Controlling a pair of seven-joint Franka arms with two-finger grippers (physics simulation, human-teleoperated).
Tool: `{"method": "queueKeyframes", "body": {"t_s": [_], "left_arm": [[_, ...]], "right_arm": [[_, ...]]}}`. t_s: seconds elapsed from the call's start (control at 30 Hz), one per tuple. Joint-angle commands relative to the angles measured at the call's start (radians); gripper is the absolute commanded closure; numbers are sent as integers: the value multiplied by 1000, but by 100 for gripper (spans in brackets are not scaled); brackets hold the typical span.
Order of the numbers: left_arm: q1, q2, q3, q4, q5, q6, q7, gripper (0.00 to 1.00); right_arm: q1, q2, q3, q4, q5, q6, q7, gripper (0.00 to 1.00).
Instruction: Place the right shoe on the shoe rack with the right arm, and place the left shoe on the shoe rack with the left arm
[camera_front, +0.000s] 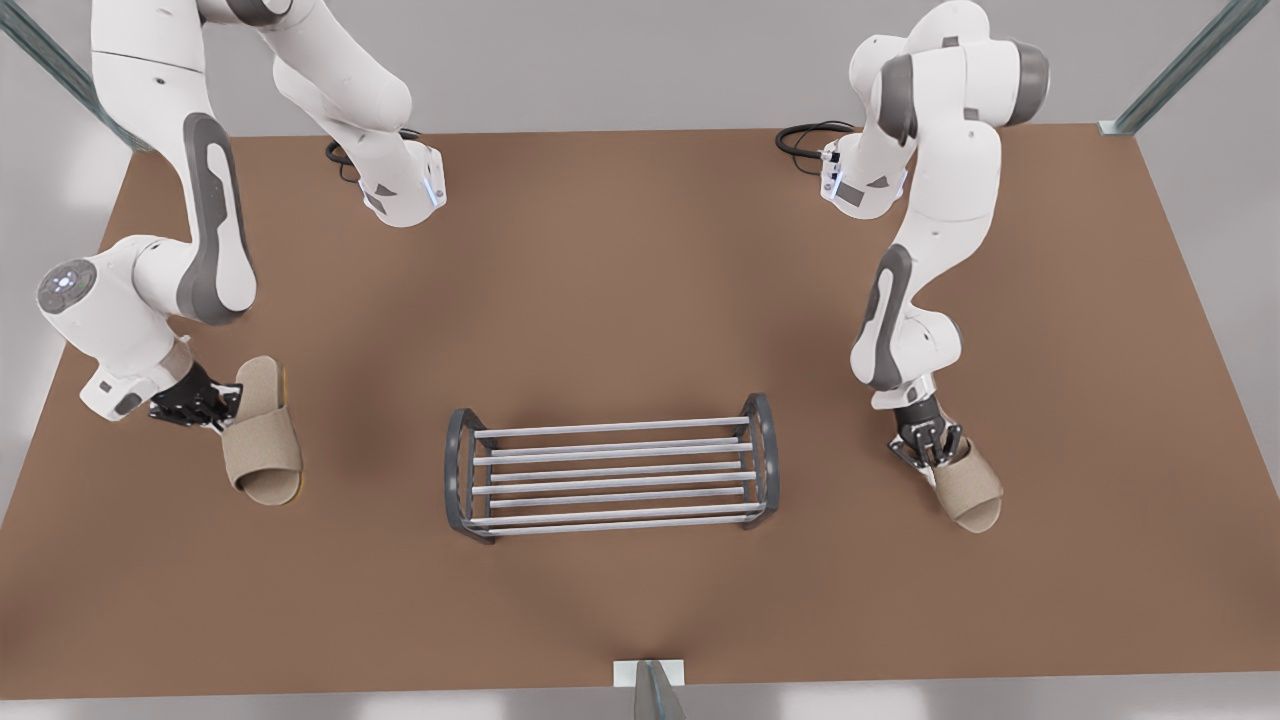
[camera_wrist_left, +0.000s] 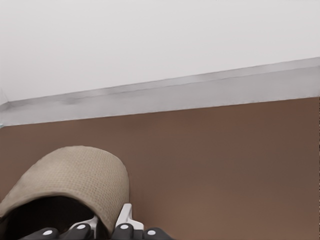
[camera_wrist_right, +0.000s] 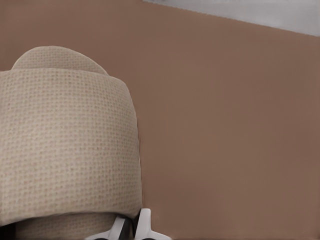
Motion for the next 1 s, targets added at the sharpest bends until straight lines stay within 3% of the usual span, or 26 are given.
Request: {"method": "queueKeyframes", "body": {"t_s": [0.0,0.13,0.23,0.33,0.4,0.53,0.7,0.97], "left_arm": [[-2,-12,-1,0,7,3,-875,79],[-8,-107,-2,-12,33,6,-875,79],[-15,-366,-4,-33,33,72,-867,79],[-265,-639,-9,-35,-52,269,-844,79],[-431,-698,-9,-34,-128,278,-764,79],[-614,-541,-12,126,-244,267,-744,79],[-605,-371,-25,223,-312,243,-740,79],[-572,-218,-24,321,-362,235,-746,79]], "right_arm": [[13,-21,43,86,31,-357,159,79],[39,-12,167,300,29,-519,408,79],[171,-6,167,381,29,-551,624,79],[320,57,167,478,19,-569,898,79],[392,117,166,544,11,-569,1079,79],[518,275,160,706,-46,-565,1417,79],[604,401,157,783,-159,-520,1612,79],[614,441,157,769,-193,-476,1620,79]]}}
